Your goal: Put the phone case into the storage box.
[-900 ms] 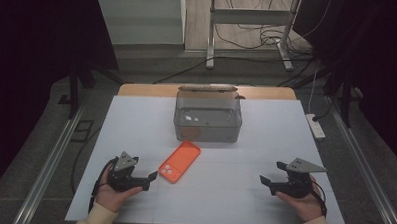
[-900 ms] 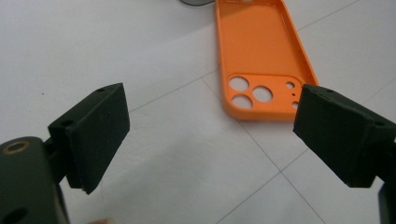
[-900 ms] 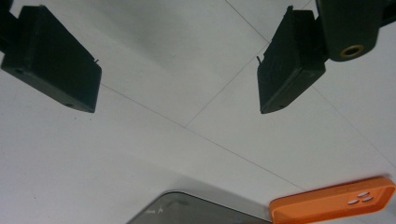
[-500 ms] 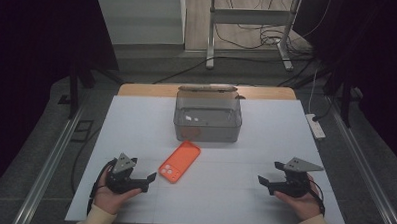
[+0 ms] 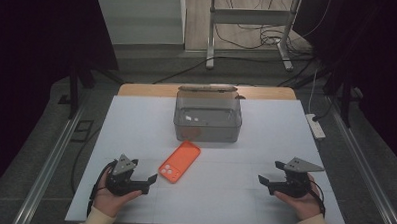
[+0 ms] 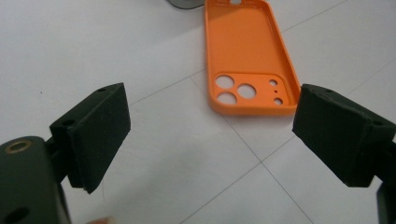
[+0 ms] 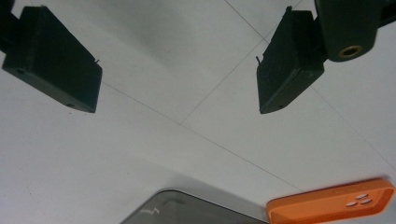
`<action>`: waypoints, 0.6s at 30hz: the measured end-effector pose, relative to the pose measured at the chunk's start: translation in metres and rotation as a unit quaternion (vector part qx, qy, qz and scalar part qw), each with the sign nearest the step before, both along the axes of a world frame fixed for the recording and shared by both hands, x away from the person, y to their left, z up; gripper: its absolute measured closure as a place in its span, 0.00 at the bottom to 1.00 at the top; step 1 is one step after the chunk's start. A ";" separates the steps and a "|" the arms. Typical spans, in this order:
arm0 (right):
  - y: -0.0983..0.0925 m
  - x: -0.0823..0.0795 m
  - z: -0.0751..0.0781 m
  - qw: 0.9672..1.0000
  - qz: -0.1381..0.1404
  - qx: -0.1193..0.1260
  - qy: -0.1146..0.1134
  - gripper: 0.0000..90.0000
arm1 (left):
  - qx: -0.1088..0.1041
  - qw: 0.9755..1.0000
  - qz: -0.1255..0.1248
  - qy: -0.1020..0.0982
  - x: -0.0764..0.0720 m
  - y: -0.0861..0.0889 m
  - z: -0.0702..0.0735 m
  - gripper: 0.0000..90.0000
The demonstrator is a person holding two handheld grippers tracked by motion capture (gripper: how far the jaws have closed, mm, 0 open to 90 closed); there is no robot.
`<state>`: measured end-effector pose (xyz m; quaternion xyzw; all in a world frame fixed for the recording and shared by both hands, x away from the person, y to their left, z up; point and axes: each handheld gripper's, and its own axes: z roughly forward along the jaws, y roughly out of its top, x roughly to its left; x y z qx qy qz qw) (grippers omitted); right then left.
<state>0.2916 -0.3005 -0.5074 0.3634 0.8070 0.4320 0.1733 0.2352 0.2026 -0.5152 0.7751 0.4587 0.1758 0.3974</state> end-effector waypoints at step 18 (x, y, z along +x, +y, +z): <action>-0.003 -0.001 0.003 1.000 0.001 0.004 -0.007 0.16 | 0.004 1.000 -0.013 -0.001 0.000 -0.009 0.005 0.13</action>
